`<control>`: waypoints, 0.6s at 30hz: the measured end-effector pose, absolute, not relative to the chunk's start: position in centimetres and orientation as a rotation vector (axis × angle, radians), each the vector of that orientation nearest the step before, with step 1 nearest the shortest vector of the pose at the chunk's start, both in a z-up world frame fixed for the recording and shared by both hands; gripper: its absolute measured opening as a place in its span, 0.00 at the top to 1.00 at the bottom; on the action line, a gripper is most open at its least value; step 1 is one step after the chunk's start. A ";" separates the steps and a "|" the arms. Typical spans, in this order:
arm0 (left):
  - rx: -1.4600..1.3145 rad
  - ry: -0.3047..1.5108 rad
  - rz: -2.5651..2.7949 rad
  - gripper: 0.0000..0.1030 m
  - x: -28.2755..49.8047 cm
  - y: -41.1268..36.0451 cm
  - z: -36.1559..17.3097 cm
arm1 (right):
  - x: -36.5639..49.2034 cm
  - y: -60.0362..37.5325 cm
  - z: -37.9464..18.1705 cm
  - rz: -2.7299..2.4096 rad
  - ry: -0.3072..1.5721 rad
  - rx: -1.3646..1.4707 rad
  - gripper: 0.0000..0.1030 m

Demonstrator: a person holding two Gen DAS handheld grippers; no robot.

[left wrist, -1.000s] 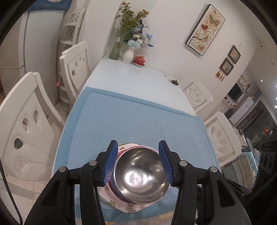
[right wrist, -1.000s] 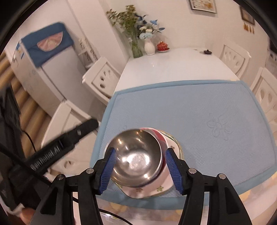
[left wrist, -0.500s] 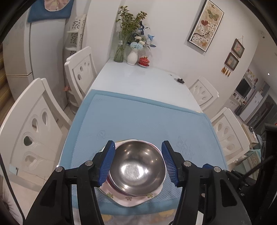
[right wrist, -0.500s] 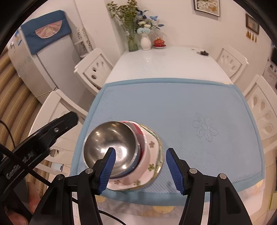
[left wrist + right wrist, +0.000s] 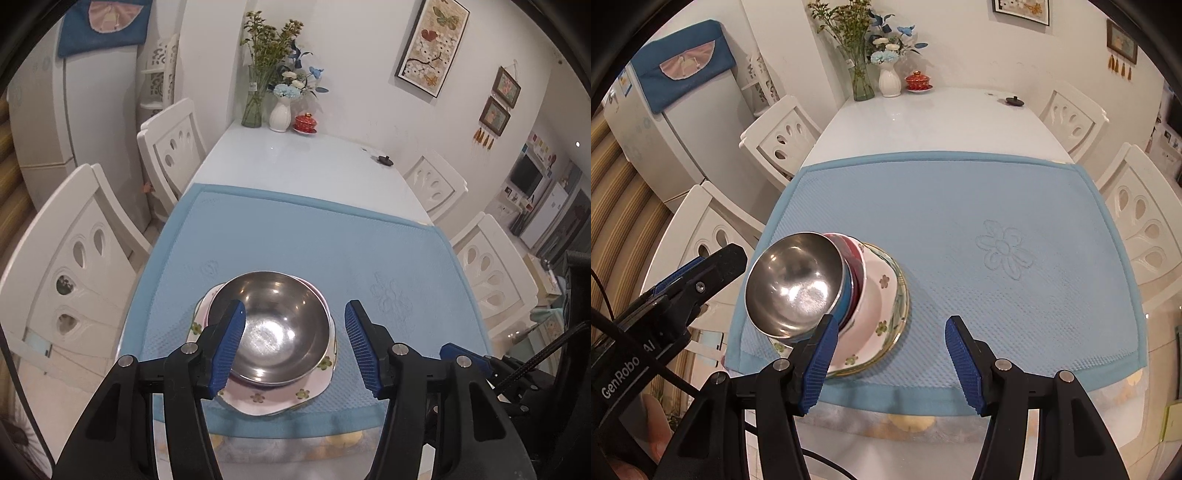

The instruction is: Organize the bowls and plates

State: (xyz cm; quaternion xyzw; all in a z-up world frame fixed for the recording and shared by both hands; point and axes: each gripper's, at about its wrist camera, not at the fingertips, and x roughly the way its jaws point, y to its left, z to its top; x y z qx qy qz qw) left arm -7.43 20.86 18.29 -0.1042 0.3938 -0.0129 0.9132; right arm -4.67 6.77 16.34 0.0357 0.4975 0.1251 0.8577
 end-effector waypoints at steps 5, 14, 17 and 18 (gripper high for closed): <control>-0.203 0.810 -0.020 0.44 -8.0 20.2 18.5 | -5.2 5.8 16.5 0.258 1.044 0.094 0.43; -0.198 0.814 -0.005 0.43 -8.5 19.7 18.5 | -5.6 5.3 16.6 0.260 1.050 0.093 0.43; -0.164 0.807 0.020 0.43 -8.7 19.3 18.7 | -5.7 5.3 16.3 0.261 1.063 0.098 0.43; -0.158 0.805 0.025 0.43 -8.7 19.2 18.7 | -5.7 5.2 16.3 0.262 1.067 0.100 0.43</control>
